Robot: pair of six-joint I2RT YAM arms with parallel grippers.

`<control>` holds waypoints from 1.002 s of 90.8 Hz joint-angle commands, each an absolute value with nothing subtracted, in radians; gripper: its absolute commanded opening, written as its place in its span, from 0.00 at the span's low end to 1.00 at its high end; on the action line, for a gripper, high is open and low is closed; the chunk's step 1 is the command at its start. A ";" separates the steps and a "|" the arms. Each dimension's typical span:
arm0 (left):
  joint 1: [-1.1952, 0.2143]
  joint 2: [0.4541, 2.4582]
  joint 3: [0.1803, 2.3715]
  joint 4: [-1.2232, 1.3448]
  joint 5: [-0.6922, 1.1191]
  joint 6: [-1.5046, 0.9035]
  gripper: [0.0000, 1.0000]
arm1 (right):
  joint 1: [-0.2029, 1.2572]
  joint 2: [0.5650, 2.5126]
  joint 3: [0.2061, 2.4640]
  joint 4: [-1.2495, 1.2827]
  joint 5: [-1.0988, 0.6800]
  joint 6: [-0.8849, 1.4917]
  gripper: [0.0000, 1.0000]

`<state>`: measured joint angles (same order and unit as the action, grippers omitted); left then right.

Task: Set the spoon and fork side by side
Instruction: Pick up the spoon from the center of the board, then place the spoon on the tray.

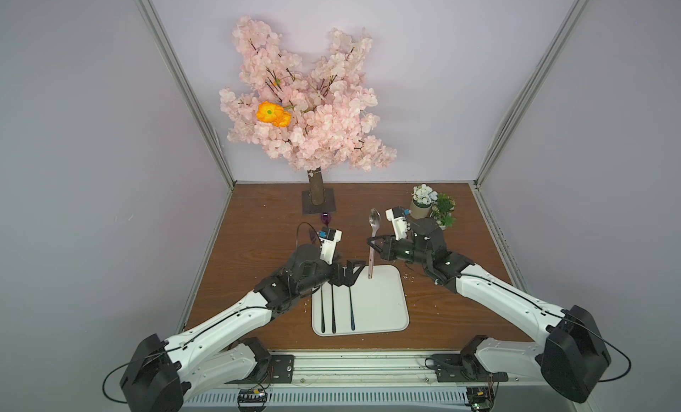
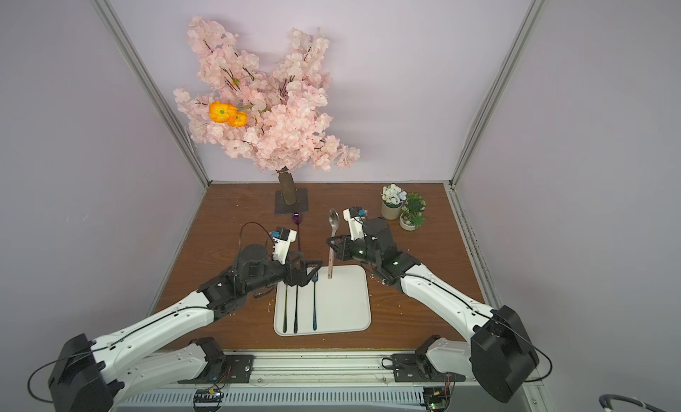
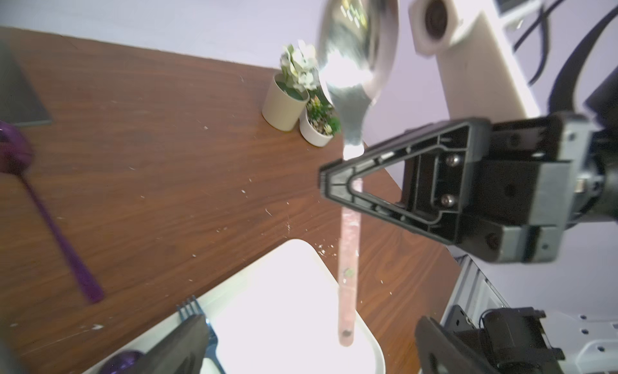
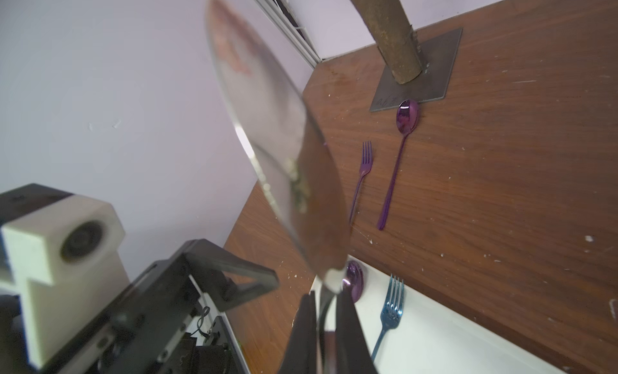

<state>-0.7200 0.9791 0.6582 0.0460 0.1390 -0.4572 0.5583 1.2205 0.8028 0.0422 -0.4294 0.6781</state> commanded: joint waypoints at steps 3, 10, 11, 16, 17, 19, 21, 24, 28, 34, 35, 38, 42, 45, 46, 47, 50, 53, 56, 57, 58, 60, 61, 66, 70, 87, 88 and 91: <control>-0.645 0.840 0.665 -0.086 -0.025 -0.429 0.99 | 0.561 1.194 0.696 0.123 -0.730 0.766 0.00; -0.634 0.781 0.671 -0.136 -0.139 -0.412 0.99 | 0.604 1.181 0.578 0.232 -0.755 0.865 0.00; -0.634 0.776 0.672 -0.143 -0.153 -0.411 0.99 | 0.611 1.180 0.561 0.252 -0.752 0.881 0.00; -0.634 0.756 0.677 -0.166 -0.217 -0.399 0.99 | 0.638 1.184 0.481 0.346 -0.732 0.951 0.00; -0.634 0.753 0.678 -0.169 -0.227 -0.397 0.99 | 0.642 1.187 0.468 0.366 -0.727 0.965 0.00; -0.634 0.750 0.679 -0.174 -0.242 -0.395 0.99 | 0.649 1.195 0.444 0.401 -0.718 0.989 0.00; -0.634 0.745 0.680 -0.175 -0.255 -0.394 0.99 | 0.654 1.207 0.421 0.439 -0.709 1.012 0.00; -0.634 0.739 0.680 -0.176 -0.267 -0.391 0.99 | 0.660 1.226 0.400 0.488 -0.702 1.039 0.00; -0.634 0.737 0.680 -0.174 -0.273 -0.390 0.99 | 0.669 1.255 0.386 0.540 -0.691 1.057 0.00; -0.634 0.739 0.678 -0.172 -0.270 -0.392 0.99 | 0.679 1.300 0.397 0.565 -0.684 1.051 0.00; -0.634 0.740 0.678 -0.173 -0.268 -0.392 0.99 | 0.680 1.308 0.403 0.564 -0.684 1.047 0.00; -0.634 0.743 0.677 -0.172 -0.264 -0.395 0.99 | 0.684 1.332 0.417 0.552 -0.685 1.032 0.00; -0.634 0.746 0.674 -0.173 -0.258 -0.397 0.99 | 0.686 1.366 0.437 0.529 -0.683 1.016 0.00; -0.634 0.746 0.672 -0.173 -0.255 -0.399 0.99 | 0.687 1.395 0.449 0.518 -0.680 1.010 0.00; -0.634 0.746 0.671 -0.173 -0.253 -0.400 0.99 | 0.687 1.404 0.451 0.518 -0.680 1.011 0.00; -0.634 0.746 0.670 -0.173 -0.252 -0.401 0.99 | 0.688 1.412 0.453 0.519 -0.680 1.012 0.00; -0.634 0.745 0.667 -0.174 -0.252 -0.403 0.99 | 0.687 1.439 0.459 0.528 -0.676 1.019 0.00; -0.634 0.743 0.665 -0.174 -0.252 -0.405 0.99 | 0.688 1.466 0.463 0.546 -0.673 1.026 0.00; -0.634 0.741 0.663 -0.176 -0.252 -0.404 0.99 | 0.687 1.490 0.470 0.552 -0.666 1.036 0.00; -0.634 0.741 0.663 -0.177 -0.252 -0.405 0.99 | 0.687 1.498 0.472 0.552 -0.664 1.038 0.00; -0.634 0.740 0.664 -0.177 -0.252 -0.406 0.99 | 0.687 1.504 0.475 0.551 -0.662 1.039 0.00; -0.634 0.739 0.663 -0.177 -0.252 -0.406 0.99 | 0.689 1.518 0.483 0.547 -0.658 1.040 0.00; -0.634 0.738 0.663 -0.178 -0.253 -0.407 0.99 | 0.689 1.524 0.488 0.543 -0.656 1.040 0.00; -0.634 0.734 0.660 -0.179 -0.255 -0.405 0.99 | 0.692 1.550 0.510 0.515 -0.641 1.029 0.00; -0.634 0.731 0.659 -0.179 -0.256 -0.406 0.99 | 0.694 1.564 0.524 0.498 -0.636 1.019 0.00; -0.634 0.731 0.652 -0.180 -0.262 -0.408 0.99 | 0.699 1.588 0.543 0.420 -0.618 0.983 0.01; -0.634 0.731 0.651 -0.180 -0.262 -0.407 0.99 | 0.700 1.589 0.545 0.412 -0.616 0.979 0.01; -0.633 0.732 0.650 -0.178 -0.261 -0.409 0.99 | 0.702 1.592 0.549 0.395 -0.609 0.969 0.02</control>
<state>-0.6426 0.7395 0.6582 -0.1585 -0.2451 -0.4133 0.6918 1.5871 0.5270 0.4583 -0.6373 1.0119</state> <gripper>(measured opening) 0.994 0.067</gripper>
